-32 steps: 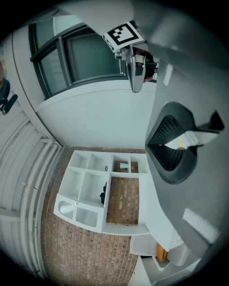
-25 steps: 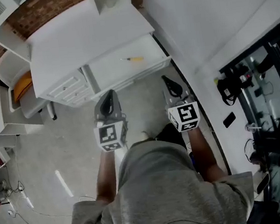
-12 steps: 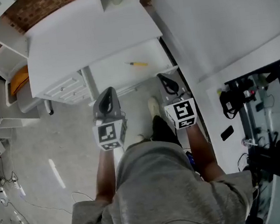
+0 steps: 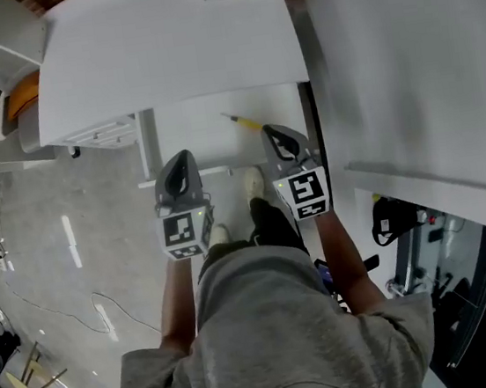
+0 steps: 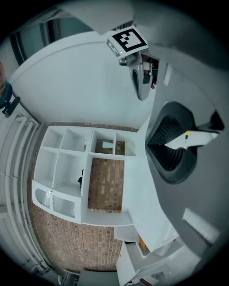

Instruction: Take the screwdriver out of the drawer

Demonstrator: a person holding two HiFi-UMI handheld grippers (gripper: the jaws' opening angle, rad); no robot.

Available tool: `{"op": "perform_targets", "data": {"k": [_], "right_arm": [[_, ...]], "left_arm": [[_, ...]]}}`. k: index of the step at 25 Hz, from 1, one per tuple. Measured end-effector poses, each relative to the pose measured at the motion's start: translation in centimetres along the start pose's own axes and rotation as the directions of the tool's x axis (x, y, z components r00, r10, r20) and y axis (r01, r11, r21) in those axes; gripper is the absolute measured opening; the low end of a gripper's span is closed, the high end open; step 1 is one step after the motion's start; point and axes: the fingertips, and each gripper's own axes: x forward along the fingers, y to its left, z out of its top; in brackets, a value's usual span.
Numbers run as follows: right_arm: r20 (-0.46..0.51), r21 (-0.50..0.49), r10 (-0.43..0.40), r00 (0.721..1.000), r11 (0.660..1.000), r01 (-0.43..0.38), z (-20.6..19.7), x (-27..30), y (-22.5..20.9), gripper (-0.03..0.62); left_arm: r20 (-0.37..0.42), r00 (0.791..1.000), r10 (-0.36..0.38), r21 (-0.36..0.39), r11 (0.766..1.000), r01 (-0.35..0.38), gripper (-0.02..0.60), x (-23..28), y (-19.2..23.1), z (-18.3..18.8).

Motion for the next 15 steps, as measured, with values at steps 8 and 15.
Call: {"op": "perform_targets", "data": {"k": [8,15], "right_arm": [[-0.132,-0.022,0.151,0.98,0.988,-0.156,-5.0,7.8,-2.5,0.003],[-0.263,-0.004,0.255,0.93,0.964,-0.265,-11.0,13.0,-2.7,0.005]], "left_arm": [[-0.108,0.991,0.083,-0.073,0.993,-0.091,0.012,6.2,1.0,-4.8],[-0.195,0.972,0.128,-0.098,0.984,-0.149,0.012,9.9,2.2,-9.9]]}}
